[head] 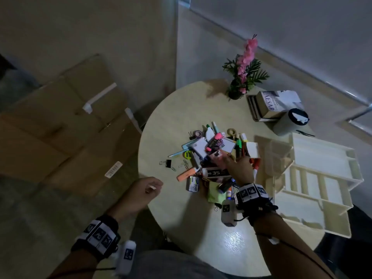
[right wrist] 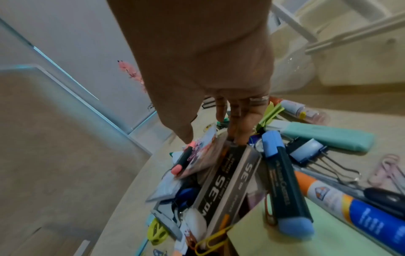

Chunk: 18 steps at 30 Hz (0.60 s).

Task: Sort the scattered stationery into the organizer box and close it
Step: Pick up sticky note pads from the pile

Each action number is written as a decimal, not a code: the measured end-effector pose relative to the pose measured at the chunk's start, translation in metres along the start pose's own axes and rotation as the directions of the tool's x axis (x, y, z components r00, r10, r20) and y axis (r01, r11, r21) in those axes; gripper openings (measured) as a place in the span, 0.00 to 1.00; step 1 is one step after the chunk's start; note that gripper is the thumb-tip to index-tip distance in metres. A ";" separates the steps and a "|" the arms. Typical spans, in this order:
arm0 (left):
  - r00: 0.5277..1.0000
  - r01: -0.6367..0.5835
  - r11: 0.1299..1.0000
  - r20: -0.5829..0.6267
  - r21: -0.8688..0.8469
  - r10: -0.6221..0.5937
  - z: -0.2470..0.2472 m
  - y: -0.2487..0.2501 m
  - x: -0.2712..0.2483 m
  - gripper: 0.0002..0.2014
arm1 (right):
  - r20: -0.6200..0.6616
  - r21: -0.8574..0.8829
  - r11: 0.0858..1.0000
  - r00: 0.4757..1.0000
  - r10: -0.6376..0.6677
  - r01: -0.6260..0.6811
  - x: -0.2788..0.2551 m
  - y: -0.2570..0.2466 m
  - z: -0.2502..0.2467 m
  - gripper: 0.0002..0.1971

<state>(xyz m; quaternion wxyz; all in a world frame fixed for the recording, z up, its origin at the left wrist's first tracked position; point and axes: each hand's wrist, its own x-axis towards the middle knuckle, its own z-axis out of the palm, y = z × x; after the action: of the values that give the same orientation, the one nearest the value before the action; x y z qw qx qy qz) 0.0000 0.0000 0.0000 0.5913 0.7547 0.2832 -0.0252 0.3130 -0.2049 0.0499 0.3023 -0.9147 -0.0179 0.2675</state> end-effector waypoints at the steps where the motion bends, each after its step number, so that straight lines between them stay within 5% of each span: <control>1: 1.000 0.008 1.000 -0.018 -0.013 -0.008 -0.001 -0.004 -0.002 0.11 | 0.022 0.008 1.000 1.000 0.018 -0.018 -0.002 -0.002 0.002 0.44; 3: 0.998 0.050 0.998 -0.027 -0.033 -0.051 -0.006 -0.011 -0.006 0.10 | 0.026 -0.020 0.998 0.998 0.056 -0.055 0.000 0.001 0.006 0.43; 8: 0.993 0.116 0.993 -0.002 -0.031 -0.116 -0.010 -0.023 -0.006 0.09 | -0.041 0.079 0.994 0.996 0.079 -0.075 0.010 0.014 0.017 0.18; 13: 0.990 0.140 0.990 0.018 -0.023 -0.139 -0.008 -0.017 0.010 0.10 | -0.070 0.187 0.978 0.991 0.111 -0.097 0.026 0.023 0.021 0.33; 18: 0.997 0.075 0.995 0.023 0.072 -0.076 -0.001 0.020 0.051 0.09 | -0.081 0.252 0.962 0.988 0.128 -0.104 0.032 0.024 0.019 0.28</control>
<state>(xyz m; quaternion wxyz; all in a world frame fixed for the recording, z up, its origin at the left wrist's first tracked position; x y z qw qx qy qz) 0.0515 0.0180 -0.0007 0.5664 0.7635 0.3029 -0.0672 0.3275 -0.2078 0.0080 0.3980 -0.8813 0.0838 0.2405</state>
